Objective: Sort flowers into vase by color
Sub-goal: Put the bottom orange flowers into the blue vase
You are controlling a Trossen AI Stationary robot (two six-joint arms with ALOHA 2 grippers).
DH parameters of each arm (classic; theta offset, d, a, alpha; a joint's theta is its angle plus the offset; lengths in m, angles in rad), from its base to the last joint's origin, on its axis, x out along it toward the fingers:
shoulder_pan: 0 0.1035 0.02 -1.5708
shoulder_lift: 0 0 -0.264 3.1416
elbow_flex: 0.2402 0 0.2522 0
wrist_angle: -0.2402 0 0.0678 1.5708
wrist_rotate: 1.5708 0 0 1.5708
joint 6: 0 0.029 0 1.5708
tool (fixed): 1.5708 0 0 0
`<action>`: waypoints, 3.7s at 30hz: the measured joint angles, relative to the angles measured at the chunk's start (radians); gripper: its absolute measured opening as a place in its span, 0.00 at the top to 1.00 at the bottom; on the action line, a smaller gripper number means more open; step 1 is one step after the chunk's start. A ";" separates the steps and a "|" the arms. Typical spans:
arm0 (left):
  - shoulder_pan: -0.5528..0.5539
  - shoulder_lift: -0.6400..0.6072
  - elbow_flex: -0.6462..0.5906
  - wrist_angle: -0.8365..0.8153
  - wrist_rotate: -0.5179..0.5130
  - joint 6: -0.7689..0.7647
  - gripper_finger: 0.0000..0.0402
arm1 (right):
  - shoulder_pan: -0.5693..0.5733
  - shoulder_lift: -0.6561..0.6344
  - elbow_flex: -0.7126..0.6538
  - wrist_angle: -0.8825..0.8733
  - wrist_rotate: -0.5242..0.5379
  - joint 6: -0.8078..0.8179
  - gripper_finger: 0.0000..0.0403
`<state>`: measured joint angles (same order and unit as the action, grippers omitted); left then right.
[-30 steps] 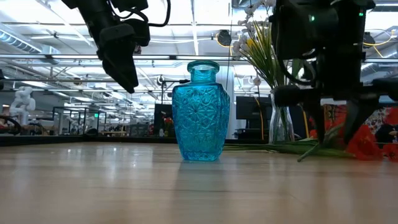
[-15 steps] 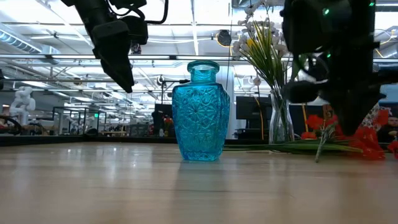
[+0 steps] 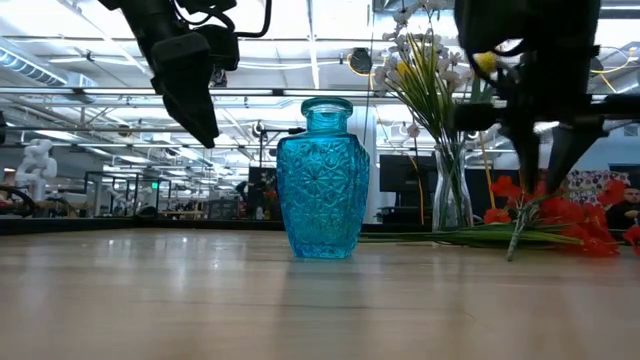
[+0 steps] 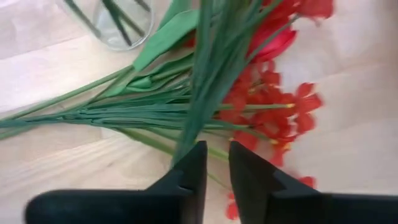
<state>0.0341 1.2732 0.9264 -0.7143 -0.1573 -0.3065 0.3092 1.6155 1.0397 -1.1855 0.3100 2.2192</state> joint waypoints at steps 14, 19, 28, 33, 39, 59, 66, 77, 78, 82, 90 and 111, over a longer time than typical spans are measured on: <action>0.000 0.000 0.000 -0.001 -0.003 -0.003 0.12 | -0.070 0.181 0.000 0.107 -0.051 -0.107 0.62; 0.000 0.000 0.000 -0.004 -0.003 -0.003 0.12 | -0.068 0.218 0.000 0.108 -0.088 -0.166 0.76; 0.000 0.000 0.000 -0.005 -0.003 -0.002 0.12 | 0.001 0.087 0.000 -0.041 -0.052 -0.108 0.96; 0.000 0.000 0.000 -0.005 -0.004 -0.002 0.12 | 0.063 -0.063 0.000 -0.138 0.047 -0.051 0.99; 0.000 0.000 0.000 -0.002 -0.016 0.004 0.12 | 0.124 -0.239 0.000 -0.200 0.110 -0.272 0.99; -0.002 0.000 0.000 0.028 -0.081 -0.027 0.12 | 0.242 -0.445 -0.017 -0.386 0.321 -0.112 1.00; -0.002 0.000 0.000 0.097 -0.082 -0.029 0.12 | 0.240 -0.500 -0.008 -0.387 0.511 -0.113 1.00; -0.002 0.000 0.000 0.140 -0.083 -0.027 0.12 | 0.240 -0.532 0.144 -0.295 0.926 -0.524 1.00; -0.002 0.000 0.000 0.140 -0.083 -0.024 0.12 | 0.240 -0.533 0.156 -0.236 0.930 -0.615 1.00; -0.002 0.000 0.000 0.140 -0.083 0.000 0.12 | 0.241 -0.528 0.162 0.068 0.921 -1.045 1.00; -0.002 0.000 0.000 0.151 -0.082 -0.002 0.12 | 0.237 -0.449 0.162 0.588 0.852 -1.613 0.99; -0.033 -0.222 -0.084 0.145 -0.012 0.262 0.12 | 0.087 -0.098 0.161 1.343 0.467 -1.938 0.99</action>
<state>0.0013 1.0511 0.8422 -0.5689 -0.1696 -0.0440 0.3960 1.5171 1.2003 0.1579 0.7770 0.2814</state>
